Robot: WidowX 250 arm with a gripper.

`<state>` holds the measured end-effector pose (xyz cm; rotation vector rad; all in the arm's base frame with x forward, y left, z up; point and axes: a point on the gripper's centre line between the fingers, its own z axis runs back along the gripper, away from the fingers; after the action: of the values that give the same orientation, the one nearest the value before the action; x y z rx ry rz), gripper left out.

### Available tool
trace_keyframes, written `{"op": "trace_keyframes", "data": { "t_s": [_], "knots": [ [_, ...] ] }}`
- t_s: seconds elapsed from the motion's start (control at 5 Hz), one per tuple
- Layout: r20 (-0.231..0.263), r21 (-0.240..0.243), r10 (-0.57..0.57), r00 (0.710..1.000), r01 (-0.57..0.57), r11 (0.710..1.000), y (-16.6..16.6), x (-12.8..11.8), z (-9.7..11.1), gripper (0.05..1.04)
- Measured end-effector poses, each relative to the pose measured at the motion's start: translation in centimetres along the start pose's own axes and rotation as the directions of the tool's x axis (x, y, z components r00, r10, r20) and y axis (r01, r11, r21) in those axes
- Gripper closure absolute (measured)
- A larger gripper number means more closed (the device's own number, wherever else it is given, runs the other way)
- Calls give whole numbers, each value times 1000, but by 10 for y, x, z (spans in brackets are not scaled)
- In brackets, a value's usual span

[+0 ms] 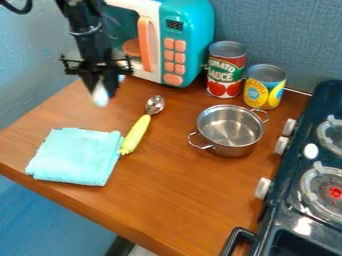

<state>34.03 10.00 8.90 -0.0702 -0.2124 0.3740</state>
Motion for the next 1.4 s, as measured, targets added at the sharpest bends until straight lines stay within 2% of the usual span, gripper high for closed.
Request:
{"op": "trace_keyframes", "data": {
  "t_s": [0.2, 0.4, 0.6, 0.8, 1.0, 1.2, 1.4],
  "knots": [
    [-68, -19, -99, 993, 98, 995, -26, -44, 0, 761],
    [-171, -48, -279, 945, 274, 960, -64, -95, -15, 761],
    [-198, -61, -390, 899, 386, 920, -87, -131, -19, 761],
    [-197, -69, -434, 879, 429, 901, -98, -143, -23, 761],
    [-224, -74, -443, 868, 438, 896, -105, -149, -34, 761],
    [-219, -73, -435, 873, 430, 900, -113, -138, -42, 761],
    [-210, -81, -452, 867, 445, 892, -131, -134, -50, 761]
  ]
}}
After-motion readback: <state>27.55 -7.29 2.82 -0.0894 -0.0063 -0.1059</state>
